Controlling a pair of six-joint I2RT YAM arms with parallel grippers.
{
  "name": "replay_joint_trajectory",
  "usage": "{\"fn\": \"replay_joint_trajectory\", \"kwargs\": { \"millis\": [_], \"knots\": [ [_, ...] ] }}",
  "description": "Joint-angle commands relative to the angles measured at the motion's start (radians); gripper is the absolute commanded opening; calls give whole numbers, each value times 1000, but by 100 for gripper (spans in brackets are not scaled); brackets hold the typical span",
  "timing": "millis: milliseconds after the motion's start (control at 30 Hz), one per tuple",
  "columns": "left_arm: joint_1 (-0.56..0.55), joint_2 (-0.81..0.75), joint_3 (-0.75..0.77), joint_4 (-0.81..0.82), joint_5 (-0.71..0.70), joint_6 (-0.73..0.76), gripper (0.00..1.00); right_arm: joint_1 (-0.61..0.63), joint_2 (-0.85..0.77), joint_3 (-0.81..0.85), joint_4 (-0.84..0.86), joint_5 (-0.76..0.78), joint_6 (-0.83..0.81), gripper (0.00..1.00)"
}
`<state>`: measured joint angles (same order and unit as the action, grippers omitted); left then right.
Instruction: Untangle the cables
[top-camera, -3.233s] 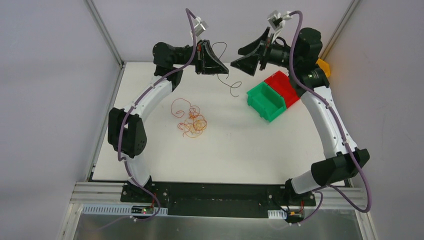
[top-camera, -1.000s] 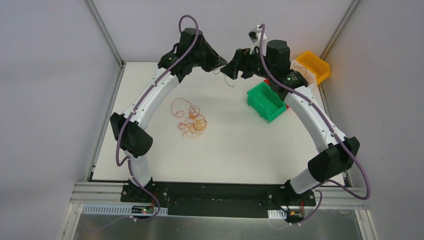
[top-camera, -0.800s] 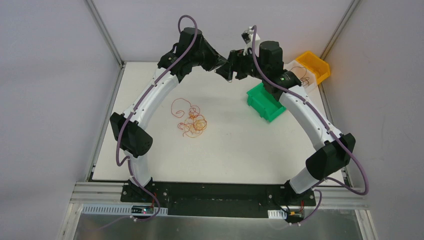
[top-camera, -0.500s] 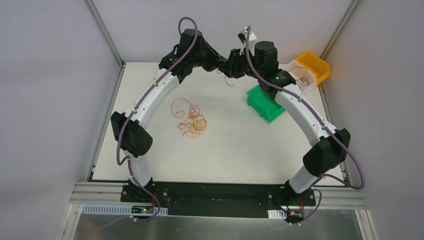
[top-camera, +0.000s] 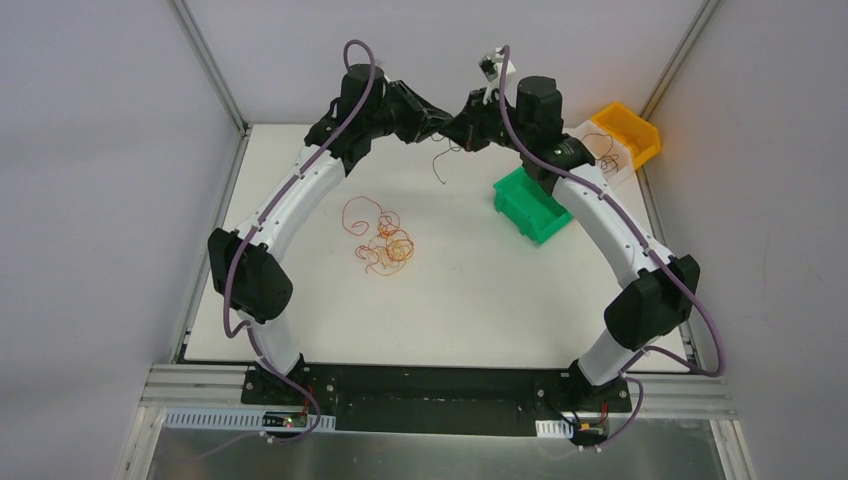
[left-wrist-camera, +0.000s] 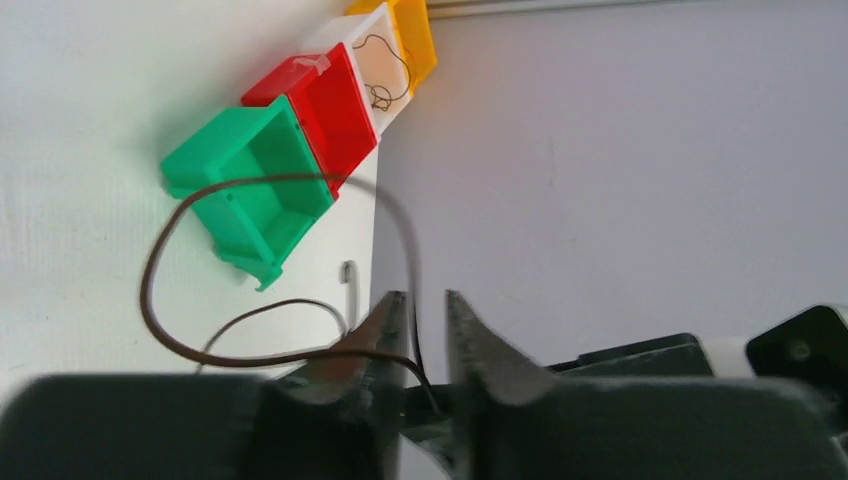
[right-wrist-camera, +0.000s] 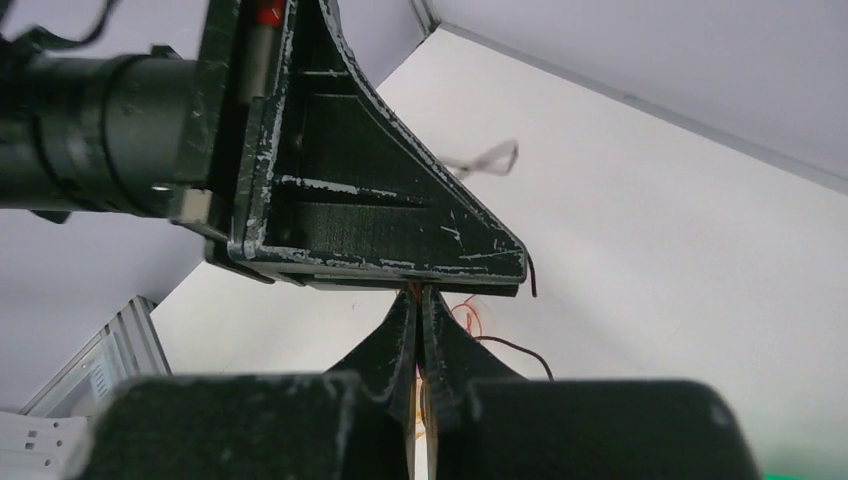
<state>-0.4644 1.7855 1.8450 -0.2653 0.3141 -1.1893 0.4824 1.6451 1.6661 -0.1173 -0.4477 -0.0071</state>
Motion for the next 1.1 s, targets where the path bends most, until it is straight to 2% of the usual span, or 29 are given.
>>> {"fn": "replay_joint_trajectory", "kwargs": {
  "millis": [0, 33, 100, 200, 300, 433, 533, 667, 900, 1067],
  "knots": [
    [27, 9, -72, 116, 145, -63, 31, -55, -35, 135, 202, 2, 4, 0],
    [28, 11, -67, 132, 155, -53, 38, -65, -25, 164, 191, -9, 5, 0],
    [44, -3, -59, 146, 172, 2, 64, -100, -35, 179, 150, -35, 4, 0],
    [111, -54, -76, 163, 194, 150, 73, -193, -77, 145, 65, -103, 47, 0],
    [171, -108, -103, 98, 165, 321, 85, -300, -108, 121, -49, -186, 55, 0],
    [188, -178, -168, 57, 143, 502, 99, -463, -129, 68, -109, -218, 49, 0],
    [188, -200, -212, 56, 151, 538, 99, -574, -106, 58, -117, -239, 44, 0],
    [188, -197, -228, 41, 181, 561, 99, -671, -21, 102, -198, -228, -105, 0],
    [188, -198, -234, 10, 178, 593, 99, -767, 166, 234, -390, -85, -417, 0],
    [188, -211, -255, -7, 155, 613, 99, -814, 327, 363, -423, -44, -476, 0]
  ]
}}
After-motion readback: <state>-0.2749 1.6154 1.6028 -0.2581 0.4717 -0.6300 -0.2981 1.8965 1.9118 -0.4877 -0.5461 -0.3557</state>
